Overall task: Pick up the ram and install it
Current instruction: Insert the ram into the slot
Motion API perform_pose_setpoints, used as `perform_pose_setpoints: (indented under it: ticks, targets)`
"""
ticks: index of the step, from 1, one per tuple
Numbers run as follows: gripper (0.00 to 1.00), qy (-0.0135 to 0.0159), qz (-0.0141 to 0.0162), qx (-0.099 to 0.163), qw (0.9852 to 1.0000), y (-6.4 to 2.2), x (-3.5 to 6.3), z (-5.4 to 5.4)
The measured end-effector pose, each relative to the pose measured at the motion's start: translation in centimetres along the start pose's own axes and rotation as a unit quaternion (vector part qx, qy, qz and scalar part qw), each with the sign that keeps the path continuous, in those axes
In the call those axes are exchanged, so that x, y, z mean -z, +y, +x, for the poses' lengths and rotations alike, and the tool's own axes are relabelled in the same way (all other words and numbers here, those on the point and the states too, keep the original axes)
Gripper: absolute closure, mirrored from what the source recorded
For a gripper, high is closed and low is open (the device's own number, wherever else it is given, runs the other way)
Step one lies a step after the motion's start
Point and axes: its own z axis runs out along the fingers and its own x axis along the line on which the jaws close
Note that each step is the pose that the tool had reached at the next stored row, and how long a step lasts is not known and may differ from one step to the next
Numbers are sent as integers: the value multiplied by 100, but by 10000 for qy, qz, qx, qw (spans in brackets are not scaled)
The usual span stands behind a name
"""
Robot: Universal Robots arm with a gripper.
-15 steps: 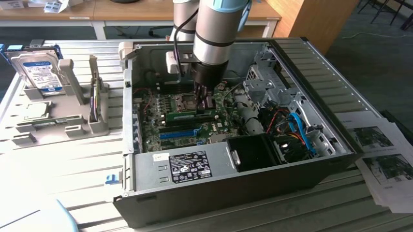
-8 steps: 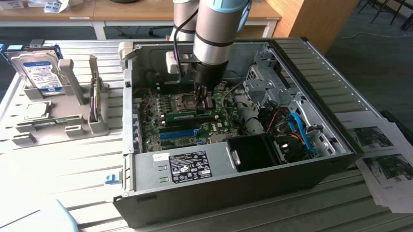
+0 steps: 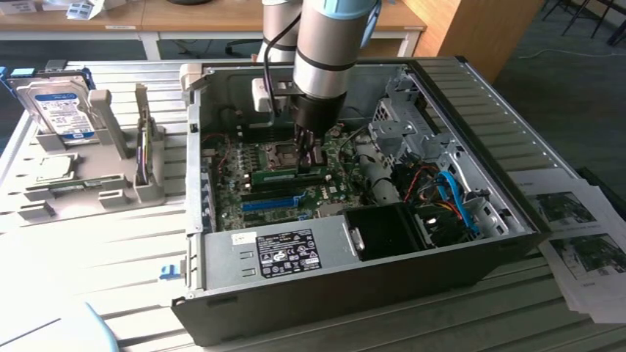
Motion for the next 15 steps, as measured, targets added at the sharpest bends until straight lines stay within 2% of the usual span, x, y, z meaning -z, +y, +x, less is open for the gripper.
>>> perform_pose_setpoints:
  ticks: [15]
  targets:
    - [89,0,0,-2,10000,-1,-32,1]
